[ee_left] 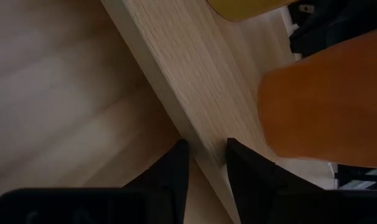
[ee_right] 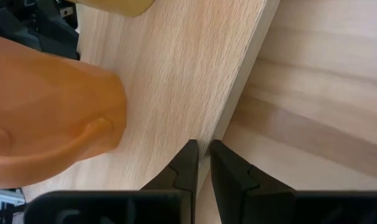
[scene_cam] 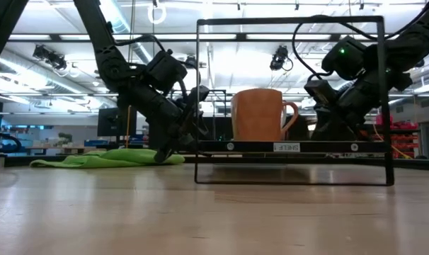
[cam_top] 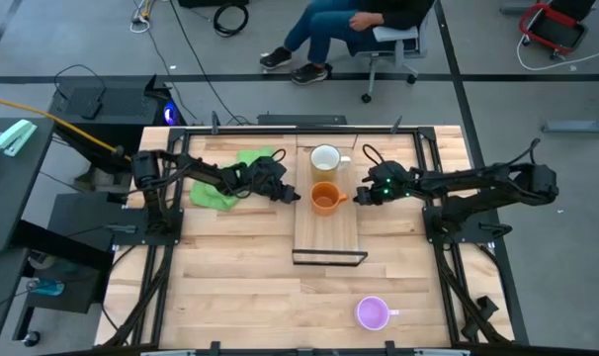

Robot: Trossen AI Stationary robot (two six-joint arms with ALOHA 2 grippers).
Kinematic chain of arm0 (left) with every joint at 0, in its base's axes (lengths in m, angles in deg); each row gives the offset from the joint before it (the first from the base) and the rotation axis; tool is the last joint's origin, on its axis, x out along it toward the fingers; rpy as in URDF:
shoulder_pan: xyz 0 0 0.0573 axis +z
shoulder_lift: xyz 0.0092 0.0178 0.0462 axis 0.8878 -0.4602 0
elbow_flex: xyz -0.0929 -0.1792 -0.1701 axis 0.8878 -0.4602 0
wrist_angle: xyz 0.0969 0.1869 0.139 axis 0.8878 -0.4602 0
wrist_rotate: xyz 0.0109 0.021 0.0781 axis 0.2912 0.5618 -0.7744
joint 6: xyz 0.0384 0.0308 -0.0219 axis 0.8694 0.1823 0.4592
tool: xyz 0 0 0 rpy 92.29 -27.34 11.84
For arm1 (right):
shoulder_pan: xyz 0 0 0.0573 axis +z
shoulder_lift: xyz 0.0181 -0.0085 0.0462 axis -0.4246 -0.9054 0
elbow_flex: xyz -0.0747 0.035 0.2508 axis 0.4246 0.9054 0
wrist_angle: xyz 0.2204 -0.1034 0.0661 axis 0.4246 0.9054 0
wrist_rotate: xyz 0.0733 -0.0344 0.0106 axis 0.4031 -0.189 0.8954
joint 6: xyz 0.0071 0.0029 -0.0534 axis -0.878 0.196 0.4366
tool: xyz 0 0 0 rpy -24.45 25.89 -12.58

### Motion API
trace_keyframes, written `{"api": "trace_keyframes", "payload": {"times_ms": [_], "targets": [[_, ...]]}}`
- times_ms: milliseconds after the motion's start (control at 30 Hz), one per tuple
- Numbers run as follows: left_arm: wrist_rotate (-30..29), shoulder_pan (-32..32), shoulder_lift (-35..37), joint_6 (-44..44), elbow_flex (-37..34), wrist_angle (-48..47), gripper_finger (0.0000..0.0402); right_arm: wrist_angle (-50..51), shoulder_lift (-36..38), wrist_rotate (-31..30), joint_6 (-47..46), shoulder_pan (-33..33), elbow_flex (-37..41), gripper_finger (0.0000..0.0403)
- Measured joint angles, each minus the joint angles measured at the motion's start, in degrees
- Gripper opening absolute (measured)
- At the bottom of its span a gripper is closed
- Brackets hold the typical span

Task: Stack small to large cups/mugs on shelf
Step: Adjust the shelf

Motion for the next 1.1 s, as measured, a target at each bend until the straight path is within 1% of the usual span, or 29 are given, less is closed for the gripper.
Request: {"api": "trace_keyframes", "payload": {"times_ms": [233, 433, 600, 833, 1100], "targets": [[0.0, -1.8, -0.1, -1.0, 0.0, -0.1, 0.0108, 2.1, 1.1, -0.3, -1.0, 2.6, 0.0, 0.0044], [-0.1, -2.8, -0.1, -1.4, 0.0, -0.2, 0.0108, 3.1, 1.2, -2.3, -1.1, 4.9, 0.0, 0.0044], [-2.1, -3.9, 0.3, -1.3, 0.0, -1.6, 0.0109, 3.2, 1.2, -3.3, -1.5, 6.1, -0.1, 0.0044], [-4.3, -4.6, 2.5, -0.1, -1.4, -2.0, 0.0127, 2.7, 0.9, -2.5, -1.2, 6.5, -0.1, 0.0046], [-5.3, -4.7, 3.8, 2.1, -1.7, -3.2, 0.0144, 2.2, 0.9, -3.4, -1.2, 6.5, -0.2, 0.0054]]}}
